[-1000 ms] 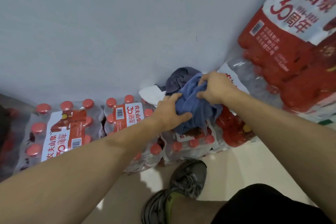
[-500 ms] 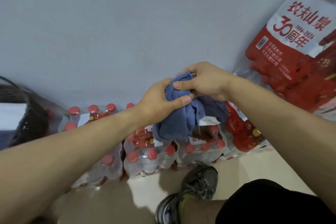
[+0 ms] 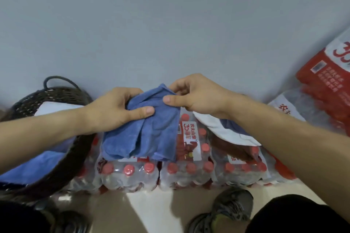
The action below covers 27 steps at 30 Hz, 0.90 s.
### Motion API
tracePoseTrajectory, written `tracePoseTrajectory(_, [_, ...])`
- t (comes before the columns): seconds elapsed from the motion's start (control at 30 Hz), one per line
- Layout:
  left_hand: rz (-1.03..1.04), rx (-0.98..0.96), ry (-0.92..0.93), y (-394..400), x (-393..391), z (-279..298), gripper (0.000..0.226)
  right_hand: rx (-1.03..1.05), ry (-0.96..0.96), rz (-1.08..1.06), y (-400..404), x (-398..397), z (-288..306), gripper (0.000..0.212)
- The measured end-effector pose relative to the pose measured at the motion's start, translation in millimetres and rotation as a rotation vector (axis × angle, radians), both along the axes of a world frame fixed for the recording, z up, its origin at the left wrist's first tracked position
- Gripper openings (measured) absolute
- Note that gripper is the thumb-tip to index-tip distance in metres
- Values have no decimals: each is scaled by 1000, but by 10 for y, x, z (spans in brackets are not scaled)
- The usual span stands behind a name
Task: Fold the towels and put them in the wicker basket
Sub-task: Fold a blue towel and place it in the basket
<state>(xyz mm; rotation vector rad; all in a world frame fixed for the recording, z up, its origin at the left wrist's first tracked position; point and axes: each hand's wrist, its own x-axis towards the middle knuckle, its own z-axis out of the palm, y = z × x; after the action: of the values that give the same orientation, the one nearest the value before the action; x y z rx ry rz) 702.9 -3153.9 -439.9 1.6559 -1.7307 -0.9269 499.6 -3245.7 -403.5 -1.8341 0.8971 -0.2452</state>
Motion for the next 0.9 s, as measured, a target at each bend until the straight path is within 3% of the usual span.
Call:
tracePoseTrajectory(0.17, [77,-18,54,80,187,-106,50,23,-50,-9,138,314,-60,14])
tracePoseTrajectory(0.4, [85,-8,387,114,302,88,44,-126,-140,-76,204,541,70,25])
tracePoseTrajectory(0.53, [110,-17,549,140,326,222,48,-147,82,105,159,515,396,31])
tracePoseTrajectory(0.67, [77,-49,607,196,328,323,35,-137,246,236,117,414,593,16])
tracePoseTrajectory(0.77, [16,-60,625,230,342,354,33,-139,185,206,152,364,567,34])
tracePoseTrajectory(0.9, [26,-32,593,249,358,392,53,-154,80,168,239,361,429,27])
